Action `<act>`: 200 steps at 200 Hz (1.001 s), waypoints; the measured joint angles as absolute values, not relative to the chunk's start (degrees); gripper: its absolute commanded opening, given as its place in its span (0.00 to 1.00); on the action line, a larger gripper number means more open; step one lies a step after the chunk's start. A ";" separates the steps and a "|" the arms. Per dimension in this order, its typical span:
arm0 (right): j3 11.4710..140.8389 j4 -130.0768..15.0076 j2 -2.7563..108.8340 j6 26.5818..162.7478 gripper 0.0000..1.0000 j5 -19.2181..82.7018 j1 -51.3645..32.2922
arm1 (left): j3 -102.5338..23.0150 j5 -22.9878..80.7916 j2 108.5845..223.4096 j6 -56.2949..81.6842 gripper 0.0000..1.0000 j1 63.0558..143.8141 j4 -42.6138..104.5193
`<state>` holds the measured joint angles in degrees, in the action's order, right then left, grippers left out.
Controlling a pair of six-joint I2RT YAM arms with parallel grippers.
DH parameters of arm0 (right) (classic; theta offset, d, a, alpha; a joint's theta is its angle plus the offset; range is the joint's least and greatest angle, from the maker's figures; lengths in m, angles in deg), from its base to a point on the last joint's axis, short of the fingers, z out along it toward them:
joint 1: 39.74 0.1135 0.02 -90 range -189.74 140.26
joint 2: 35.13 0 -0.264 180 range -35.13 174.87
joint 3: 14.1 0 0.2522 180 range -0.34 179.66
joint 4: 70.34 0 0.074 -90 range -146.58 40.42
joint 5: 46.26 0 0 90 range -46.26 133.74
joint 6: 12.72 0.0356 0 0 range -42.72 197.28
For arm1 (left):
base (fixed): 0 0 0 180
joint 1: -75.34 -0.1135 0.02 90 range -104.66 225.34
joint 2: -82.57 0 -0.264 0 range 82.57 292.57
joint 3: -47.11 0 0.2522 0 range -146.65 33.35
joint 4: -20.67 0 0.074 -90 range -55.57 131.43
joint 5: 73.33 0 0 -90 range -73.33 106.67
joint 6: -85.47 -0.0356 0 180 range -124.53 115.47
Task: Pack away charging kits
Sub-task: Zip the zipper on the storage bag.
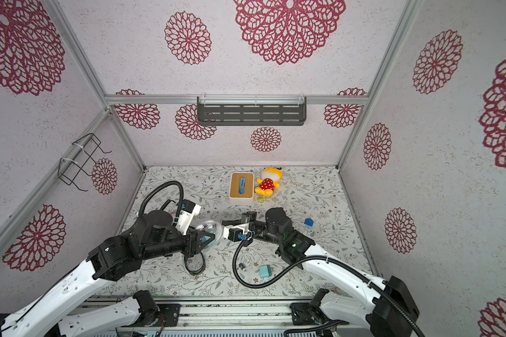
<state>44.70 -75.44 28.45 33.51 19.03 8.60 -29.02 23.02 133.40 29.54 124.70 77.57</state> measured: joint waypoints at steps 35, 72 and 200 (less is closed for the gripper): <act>40.26 -82.01 27.22 36.13 0.00 20.17 8.73 | -28.74 24.84 132.94 29.76 0.09 124.70 76.06; 38.36 -85.77 28.71 41.47 0.00 22.68 8.69 | -28.74 25.19 135.56 29.78 0.43 124.68 74.36; 48.94 -91.35 38.17 69.66 0.00 25.59 8.75 | -13.24 17.30 122.58 30.46 0.93 122.30 48.46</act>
<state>48.94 -91.35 38.17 69.66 25.59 8.75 -13.24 17.30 122.58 30.46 122.30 48.46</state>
